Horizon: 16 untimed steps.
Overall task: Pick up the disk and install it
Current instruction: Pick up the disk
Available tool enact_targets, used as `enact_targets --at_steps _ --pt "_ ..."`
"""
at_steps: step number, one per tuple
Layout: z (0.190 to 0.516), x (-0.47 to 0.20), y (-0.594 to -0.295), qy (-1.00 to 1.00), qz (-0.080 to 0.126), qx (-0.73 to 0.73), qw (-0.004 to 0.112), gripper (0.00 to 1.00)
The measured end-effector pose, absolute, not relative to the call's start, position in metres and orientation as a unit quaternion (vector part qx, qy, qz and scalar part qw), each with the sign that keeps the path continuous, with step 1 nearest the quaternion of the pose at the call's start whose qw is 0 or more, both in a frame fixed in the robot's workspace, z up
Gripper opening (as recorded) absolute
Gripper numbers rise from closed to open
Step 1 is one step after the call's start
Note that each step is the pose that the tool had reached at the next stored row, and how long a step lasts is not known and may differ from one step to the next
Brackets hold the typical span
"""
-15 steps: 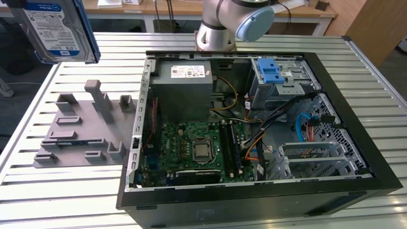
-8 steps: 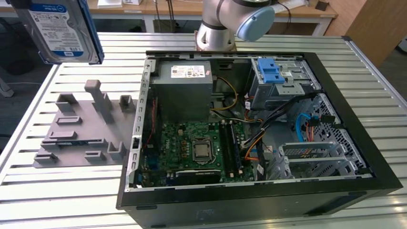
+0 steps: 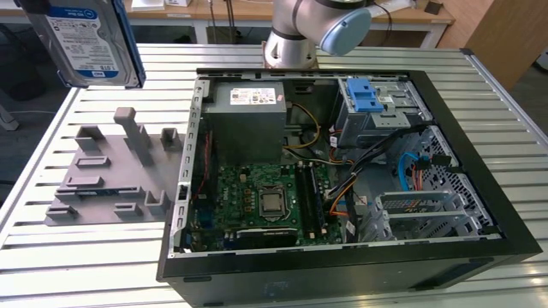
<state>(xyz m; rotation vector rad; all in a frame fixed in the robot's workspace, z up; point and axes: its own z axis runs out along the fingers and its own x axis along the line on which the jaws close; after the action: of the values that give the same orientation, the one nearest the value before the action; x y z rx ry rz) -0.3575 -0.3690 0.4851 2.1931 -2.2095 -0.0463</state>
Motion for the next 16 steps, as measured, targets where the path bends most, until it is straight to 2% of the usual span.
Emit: enact_targets --at_steps 16 --pt "0.485 -0.335 -0.378 -0.709 -0.025 0.704 0.016 0.36"
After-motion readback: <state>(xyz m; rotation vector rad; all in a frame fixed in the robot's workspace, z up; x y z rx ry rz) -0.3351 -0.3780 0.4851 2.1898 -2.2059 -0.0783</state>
